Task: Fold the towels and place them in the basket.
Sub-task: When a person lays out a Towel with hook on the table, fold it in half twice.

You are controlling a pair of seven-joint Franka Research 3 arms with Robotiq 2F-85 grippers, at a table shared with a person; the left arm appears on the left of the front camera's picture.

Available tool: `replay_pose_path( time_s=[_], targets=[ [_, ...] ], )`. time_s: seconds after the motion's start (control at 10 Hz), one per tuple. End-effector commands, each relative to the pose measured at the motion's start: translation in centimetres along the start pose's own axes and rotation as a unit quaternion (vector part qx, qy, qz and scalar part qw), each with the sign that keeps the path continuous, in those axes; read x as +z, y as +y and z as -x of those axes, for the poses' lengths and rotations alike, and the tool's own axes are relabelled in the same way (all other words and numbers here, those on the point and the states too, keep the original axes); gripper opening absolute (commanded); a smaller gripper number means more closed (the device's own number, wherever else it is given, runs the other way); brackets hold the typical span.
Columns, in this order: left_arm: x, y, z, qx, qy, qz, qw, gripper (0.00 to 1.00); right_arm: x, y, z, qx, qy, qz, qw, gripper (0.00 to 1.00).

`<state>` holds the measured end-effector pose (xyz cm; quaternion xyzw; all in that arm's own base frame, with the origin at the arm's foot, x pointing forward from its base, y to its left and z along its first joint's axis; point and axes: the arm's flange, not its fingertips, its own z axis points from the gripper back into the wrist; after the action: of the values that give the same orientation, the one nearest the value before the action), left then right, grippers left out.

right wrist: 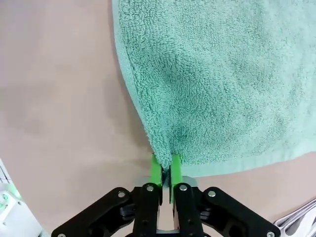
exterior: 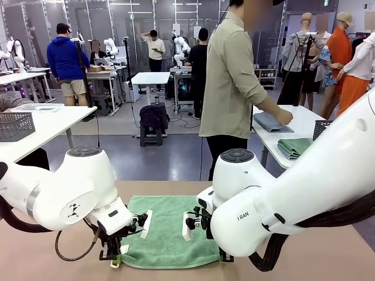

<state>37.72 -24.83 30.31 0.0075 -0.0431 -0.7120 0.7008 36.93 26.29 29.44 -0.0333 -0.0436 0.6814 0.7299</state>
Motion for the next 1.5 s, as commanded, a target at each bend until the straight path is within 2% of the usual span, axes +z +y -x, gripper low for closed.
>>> replay_pose_path(
  time_s=[0.0,0.3,0.4,0.5,0.8,0.9,1.0,1.4],
  targets=[
    [0.2,0.6,-0.2,-0.005,0.019,0.011,1.0,0.0,-0.3,-0.1,0.1,0.005,0.013,-0.017,1.0,0.0],
    [0.7,0.5,0.0,-0.009,0.022,0.01,1.0,0.0,-0.2,-0.1,0.1,0.01,0.017,-0.022,1.0,0.0],
    [1.0,0.3,0.0,0.01,0.028,-0.007,1.0,0.0,0.0,-0.1,0.0,0.011,0.011,-0.007,1.0,0.0],
    [0.2,0.1,-0.1,-0.002,0.006,0.009,1.0,0.0,0.1,0.0,0.0,0.001,0.007,-0.007,1.0,0.0],
    [0.2,0.1,-0.1,-0.002,0.006,0.009,1.0,0.0,0.1,0.0,0.0,0.001,0.007,-0.007,1.0,0.0],
    [0.2,0.1,-0.1,-0.002,0.006,0.009,1.0,0.0,0.1,0.0,-0.1,0.002,0.007,-0.007,1.0,0.07],
    [0.4,0.1,-0.2,0.0,0.008,0.006,1.0,0.08,0.2,0.0,-0.2,0.0,0.011,-0.002,1.0,0.07],
    [5.9,1.9,-0.5,-0.011,0.011,-0.033,0.999,0.08,4.6,-1.9,0.1,0.018,0.016,0.023,0.999,0.07]
  ],
)
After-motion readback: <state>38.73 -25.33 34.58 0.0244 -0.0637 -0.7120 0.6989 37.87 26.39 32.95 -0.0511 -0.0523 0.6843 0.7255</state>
